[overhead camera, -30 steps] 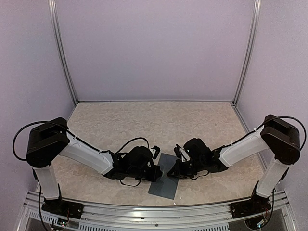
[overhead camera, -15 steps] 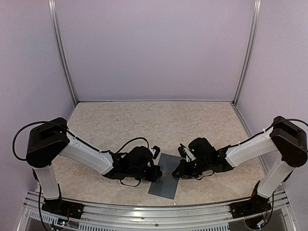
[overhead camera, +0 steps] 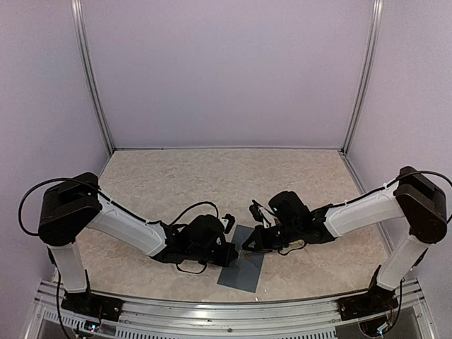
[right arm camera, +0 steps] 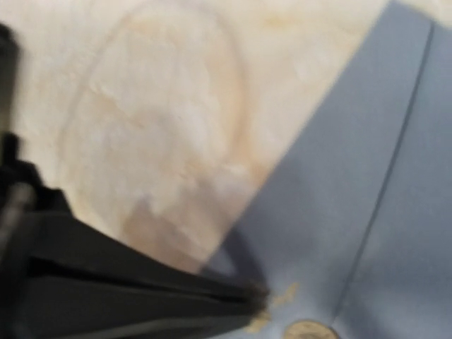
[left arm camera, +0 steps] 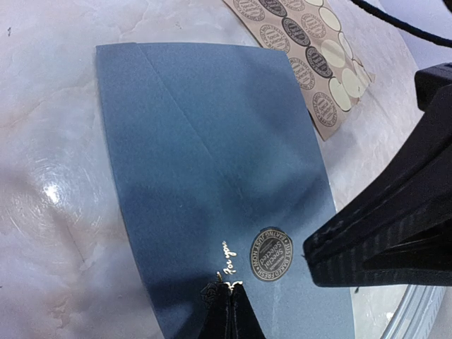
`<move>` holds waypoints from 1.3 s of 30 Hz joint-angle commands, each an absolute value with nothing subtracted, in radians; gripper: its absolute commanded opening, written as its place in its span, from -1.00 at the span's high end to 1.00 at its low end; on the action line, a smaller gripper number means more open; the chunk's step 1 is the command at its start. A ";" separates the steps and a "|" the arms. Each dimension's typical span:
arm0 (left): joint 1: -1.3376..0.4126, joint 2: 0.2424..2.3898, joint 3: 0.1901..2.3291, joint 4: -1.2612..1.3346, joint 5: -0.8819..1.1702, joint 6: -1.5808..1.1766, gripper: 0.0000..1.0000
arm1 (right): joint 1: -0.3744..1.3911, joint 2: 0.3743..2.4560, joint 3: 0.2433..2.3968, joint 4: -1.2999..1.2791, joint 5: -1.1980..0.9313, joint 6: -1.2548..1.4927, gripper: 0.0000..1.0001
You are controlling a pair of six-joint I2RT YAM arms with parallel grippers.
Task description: Place the letter into the envelope and seal it
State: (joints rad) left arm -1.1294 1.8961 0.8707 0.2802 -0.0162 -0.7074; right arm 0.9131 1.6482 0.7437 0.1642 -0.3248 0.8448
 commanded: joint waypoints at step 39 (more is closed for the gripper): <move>-1.133 1.909 0.851 0.199 -0.038 -0.707 1.00 | 0.892 1.746 0.719 0.089 -0.241 0.905 1.00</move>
State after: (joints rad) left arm -1.1294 1.8961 0.8707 0.2802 -0.0238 -0.7074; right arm 0.9058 1.7409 0.7380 0.1577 -0.2943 0.8982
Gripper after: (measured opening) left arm 0.003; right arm 0.003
